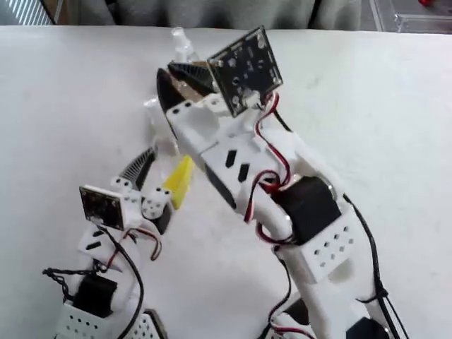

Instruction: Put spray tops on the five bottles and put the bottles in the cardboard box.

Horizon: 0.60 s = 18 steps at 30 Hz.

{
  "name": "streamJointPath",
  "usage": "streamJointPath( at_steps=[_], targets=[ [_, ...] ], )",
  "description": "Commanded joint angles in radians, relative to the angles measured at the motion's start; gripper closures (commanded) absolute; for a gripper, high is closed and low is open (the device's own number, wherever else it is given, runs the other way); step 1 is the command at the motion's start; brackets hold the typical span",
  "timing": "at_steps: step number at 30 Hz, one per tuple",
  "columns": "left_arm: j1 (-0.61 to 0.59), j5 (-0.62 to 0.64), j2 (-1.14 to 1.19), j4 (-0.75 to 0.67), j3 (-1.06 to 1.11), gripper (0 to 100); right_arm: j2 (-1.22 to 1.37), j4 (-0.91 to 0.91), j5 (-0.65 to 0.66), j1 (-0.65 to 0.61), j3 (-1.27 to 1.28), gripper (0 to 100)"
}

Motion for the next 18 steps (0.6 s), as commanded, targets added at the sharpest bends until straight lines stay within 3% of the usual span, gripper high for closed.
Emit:
streamJointPath(
  at_steps=[1,11,18],
  targets=[
    [-0.010,0.003,-0.010,-0.008,-0.005,98,0.039,0.005,-0.008,0.005,-0.094,98.3],
    [-0.007,0.003,-0.010,-0.008,-0.005,98,0.162,-0.024,-0.008,-0.062,-0.100,98.3],
    [-0.010,0.003,-0.010,-0.008,-0.005,98,0.211,0.016,-0.006,-0.044,-0.097,98.3]
  ],
)
